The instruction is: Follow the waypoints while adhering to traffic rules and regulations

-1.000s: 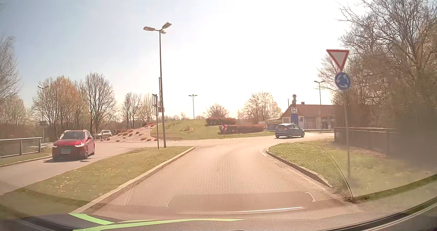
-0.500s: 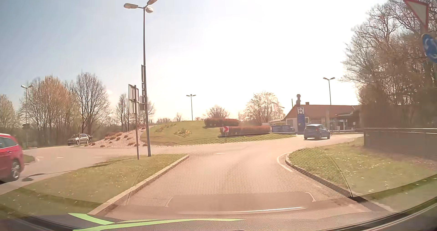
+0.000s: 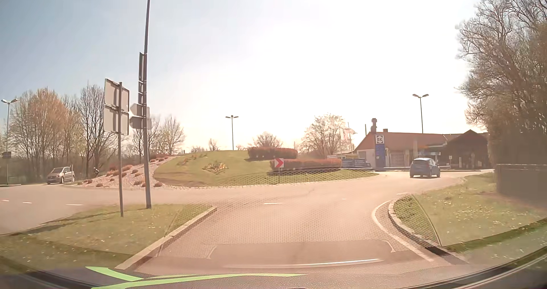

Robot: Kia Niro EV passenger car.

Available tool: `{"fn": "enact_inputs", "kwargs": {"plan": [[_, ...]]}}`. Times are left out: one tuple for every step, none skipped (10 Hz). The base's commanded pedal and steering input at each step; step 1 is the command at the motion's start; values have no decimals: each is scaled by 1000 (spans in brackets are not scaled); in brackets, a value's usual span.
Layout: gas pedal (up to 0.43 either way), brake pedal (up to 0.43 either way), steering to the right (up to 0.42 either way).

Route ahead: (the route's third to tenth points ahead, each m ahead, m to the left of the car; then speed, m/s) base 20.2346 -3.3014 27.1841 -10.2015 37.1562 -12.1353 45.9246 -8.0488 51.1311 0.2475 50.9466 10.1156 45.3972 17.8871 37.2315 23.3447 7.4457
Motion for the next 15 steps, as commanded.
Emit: {"fn": "enact_inputs", "kwargs": {"plan": [[0,232,36],[0,232,43],[0,213,54],[0,195,62],[0,171,76],[0,116,89],[0,67,104],[0,0,123],[0,0,142],[0,0,160],[0,0,180],[0,0,190],[0,0,197],[0,0,207],[0,0,219]]}}
